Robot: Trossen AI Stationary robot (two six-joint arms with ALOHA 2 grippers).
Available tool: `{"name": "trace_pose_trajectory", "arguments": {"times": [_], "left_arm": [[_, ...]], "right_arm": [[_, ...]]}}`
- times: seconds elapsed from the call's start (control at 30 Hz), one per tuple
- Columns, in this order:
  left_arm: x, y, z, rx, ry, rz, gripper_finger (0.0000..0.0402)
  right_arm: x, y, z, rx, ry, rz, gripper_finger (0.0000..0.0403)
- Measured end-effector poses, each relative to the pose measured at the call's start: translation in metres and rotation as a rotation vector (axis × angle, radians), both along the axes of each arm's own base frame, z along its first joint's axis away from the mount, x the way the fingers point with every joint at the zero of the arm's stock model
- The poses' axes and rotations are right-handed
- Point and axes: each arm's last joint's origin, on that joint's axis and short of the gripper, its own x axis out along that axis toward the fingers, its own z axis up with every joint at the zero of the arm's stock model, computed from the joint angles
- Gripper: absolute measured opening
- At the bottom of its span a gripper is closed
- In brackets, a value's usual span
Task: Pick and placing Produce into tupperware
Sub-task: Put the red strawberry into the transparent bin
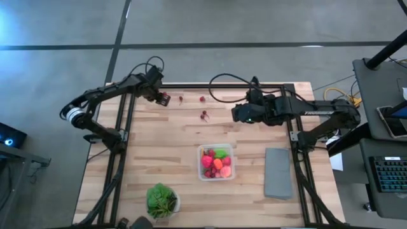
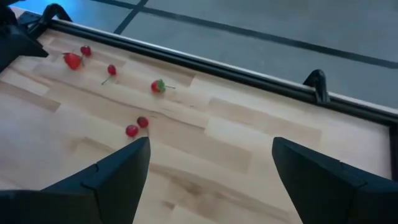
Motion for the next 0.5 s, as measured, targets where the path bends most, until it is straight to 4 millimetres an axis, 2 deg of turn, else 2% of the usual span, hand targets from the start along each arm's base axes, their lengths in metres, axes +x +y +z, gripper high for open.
{"name": "trace_pose_trajectory", "arguments": {"times": [0.17,0.27,0.5], "left_arm": [[0.004,0.004,-0.019,-0.051,0.071,-0.072,0.0131],[0.004,0.005,-0.022,-0.056,0.079,-0.074,0.0140],[-0.001,0.006,-0.015,0.058,0.169,-0.019,0.0205]], "right_arm": [[-0.001,-0.008,0.000,-0.003,0.006,-0.024,0.0329],[-0.001,-0.011,0.000,-0.003,0.005,-0.037,0.0329],[-0.001,-0.016,0.000,-0.022,0.046,-0.015,0.0329]]}}
